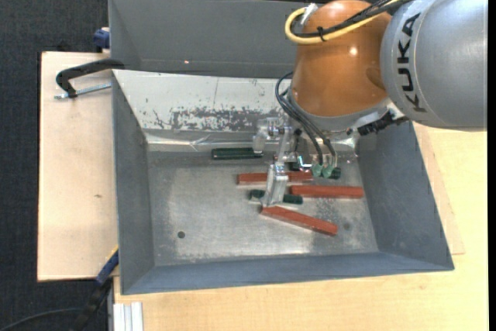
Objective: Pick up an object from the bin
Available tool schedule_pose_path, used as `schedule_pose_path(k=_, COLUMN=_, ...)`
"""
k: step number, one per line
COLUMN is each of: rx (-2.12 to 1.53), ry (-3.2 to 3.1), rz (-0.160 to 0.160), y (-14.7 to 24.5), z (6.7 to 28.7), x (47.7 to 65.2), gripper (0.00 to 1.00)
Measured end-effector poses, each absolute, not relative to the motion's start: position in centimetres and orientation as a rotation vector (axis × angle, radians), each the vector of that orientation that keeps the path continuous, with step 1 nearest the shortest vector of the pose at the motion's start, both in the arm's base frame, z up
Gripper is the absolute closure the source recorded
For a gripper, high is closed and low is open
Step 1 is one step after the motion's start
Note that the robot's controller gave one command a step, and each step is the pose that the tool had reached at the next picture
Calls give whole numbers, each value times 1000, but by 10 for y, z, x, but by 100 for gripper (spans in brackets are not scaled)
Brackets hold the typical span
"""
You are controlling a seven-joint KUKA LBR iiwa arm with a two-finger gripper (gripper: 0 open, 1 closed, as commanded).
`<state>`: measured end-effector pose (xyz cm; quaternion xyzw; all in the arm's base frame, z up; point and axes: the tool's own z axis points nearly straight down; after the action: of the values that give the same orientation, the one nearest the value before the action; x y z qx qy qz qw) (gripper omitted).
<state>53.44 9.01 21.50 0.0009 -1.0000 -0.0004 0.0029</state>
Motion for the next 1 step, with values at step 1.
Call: schedule_pose_path(k=1, rx=-159, ry=-3132, rz=0, y=-2, z=67, x=550, gripper=0)
